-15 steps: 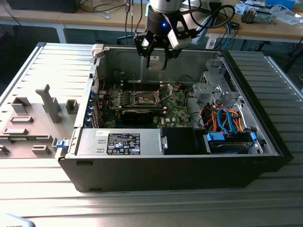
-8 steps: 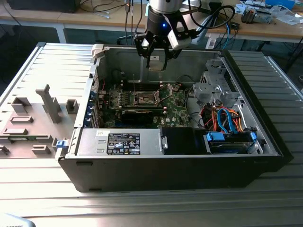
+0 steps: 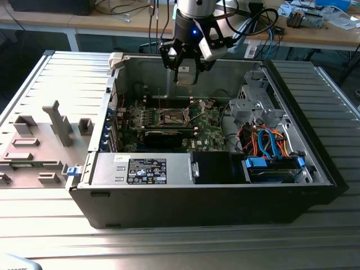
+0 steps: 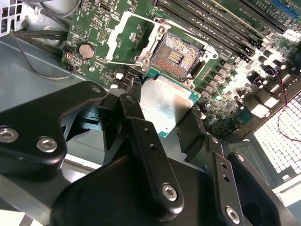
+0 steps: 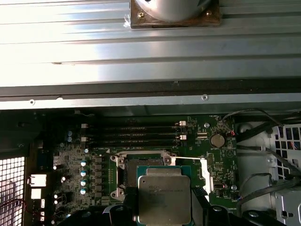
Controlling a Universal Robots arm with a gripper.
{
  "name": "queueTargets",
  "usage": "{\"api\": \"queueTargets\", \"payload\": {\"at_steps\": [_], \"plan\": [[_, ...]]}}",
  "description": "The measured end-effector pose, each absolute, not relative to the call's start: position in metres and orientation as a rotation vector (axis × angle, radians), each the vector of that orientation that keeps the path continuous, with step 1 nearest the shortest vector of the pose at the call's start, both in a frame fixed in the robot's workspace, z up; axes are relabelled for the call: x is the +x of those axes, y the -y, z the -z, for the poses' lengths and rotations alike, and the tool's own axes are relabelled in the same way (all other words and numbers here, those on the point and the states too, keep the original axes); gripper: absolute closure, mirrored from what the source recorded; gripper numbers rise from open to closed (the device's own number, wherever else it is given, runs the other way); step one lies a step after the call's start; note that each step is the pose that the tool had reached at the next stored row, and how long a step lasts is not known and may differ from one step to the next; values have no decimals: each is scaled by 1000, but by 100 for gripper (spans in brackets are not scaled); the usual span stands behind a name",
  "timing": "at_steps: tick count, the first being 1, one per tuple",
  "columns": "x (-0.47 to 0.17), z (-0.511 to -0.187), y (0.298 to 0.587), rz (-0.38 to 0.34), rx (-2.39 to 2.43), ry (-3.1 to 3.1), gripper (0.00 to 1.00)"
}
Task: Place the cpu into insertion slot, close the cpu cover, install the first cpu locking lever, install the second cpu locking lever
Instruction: 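Place the cpu into insertion slot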
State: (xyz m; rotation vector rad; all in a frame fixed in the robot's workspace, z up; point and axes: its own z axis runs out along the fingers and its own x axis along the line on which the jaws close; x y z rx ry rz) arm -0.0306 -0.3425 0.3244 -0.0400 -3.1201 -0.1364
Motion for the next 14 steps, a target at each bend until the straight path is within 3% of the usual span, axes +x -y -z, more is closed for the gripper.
{"api": "queueTargets", "payload": {"at_steps": [14], "plan": [[-31,-321,343,129,-40,3121,46]]}}
